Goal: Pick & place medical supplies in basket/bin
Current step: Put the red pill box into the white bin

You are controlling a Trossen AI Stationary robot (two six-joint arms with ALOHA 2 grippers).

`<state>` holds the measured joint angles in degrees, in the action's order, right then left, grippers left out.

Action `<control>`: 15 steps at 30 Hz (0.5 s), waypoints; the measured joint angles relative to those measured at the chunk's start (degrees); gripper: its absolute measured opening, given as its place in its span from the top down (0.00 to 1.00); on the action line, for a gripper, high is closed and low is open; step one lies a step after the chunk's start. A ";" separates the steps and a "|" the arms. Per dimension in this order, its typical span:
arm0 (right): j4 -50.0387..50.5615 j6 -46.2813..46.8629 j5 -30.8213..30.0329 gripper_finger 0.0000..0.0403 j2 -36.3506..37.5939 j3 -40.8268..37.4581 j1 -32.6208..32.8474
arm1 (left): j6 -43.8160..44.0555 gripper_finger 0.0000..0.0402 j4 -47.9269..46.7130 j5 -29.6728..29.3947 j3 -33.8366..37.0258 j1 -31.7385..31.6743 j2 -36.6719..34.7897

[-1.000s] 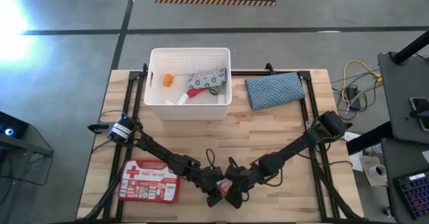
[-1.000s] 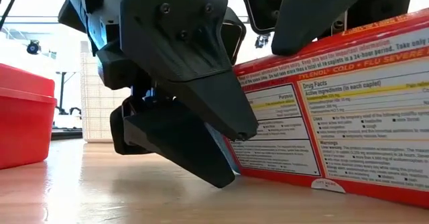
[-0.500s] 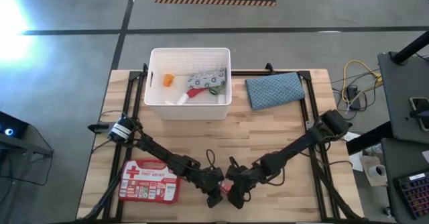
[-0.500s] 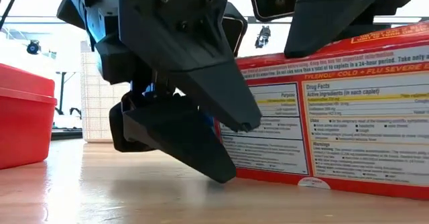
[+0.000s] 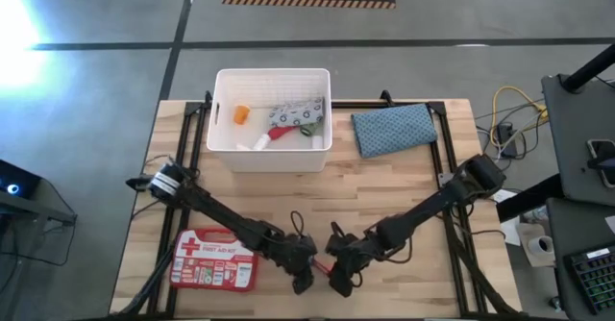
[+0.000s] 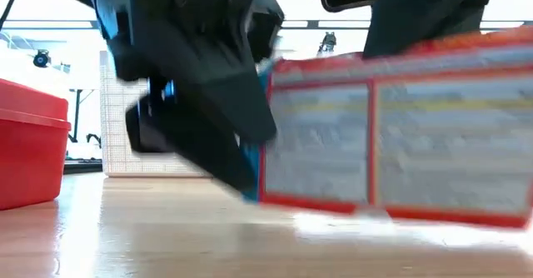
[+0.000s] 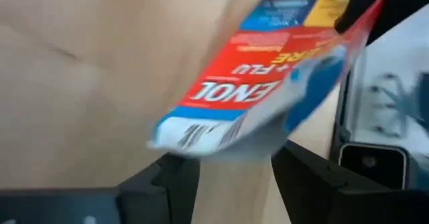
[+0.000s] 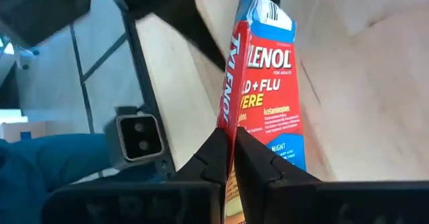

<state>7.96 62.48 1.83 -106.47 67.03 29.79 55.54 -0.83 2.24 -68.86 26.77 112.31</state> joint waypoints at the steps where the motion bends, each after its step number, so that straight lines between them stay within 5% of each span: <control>1: 0.29 -0.18 -0.48 0.97 0.51 -0.03 -0.05 | -0.01 0.59 -1.40 -1.89 0.26 0.28 -1.24; 15: 2.17 -7.61 -14.97 0.97 18.77 0.01 -7.96 | -0.23 0.59 -22.54 -31.30 1.73 2.70 -32.01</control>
<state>10.13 54.88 -13.14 -87.70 67.05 21.83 55.31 -23.36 -29.06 -67.13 29.46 80.29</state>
